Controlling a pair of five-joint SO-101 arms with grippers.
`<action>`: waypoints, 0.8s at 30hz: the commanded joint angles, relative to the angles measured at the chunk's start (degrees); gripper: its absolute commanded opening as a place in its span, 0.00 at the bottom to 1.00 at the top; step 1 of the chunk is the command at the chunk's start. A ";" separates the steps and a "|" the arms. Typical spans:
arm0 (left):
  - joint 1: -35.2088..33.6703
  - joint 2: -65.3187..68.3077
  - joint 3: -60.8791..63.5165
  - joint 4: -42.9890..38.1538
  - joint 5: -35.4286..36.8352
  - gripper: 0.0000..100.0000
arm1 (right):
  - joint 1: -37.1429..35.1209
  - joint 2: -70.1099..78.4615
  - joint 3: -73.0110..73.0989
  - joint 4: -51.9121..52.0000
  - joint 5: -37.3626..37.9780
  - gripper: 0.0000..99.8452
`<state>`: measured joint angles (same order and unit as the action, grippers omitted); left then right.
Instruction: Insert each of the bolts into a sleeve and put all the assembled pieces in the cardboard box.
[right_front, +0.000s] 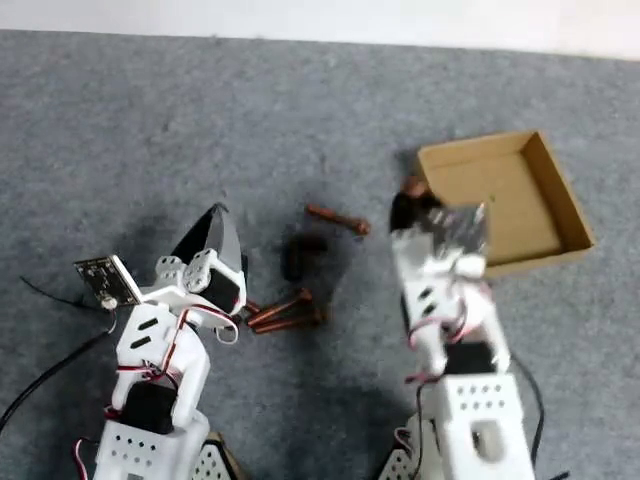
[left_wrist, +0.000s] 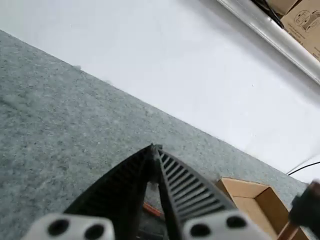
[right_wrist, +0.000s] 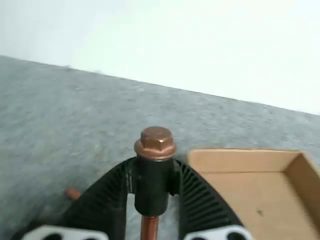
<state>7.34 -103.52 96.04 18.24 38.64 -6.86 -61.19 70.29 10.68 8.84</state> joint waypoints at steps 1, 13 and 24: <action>-0.57 -0.13 1.10 -1.32 -0.53 0.01 | 4.53 15.78 -19.82 2.24 -0.79 0.01; -0.84 -0.13 1.10 -1.32 -0.53 0.01 | 19.74 55.96 -45.32 2.24 -16.35 0.01; -0.84 -0.13 1.10 -1.32 -0.79 0.01 | 16.57 59.38 -46.02 7.34 -16.09 0.13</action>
<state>6.99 -103.52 96.04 18.24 38.29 11.43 -0.53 28.18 14.46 -6.73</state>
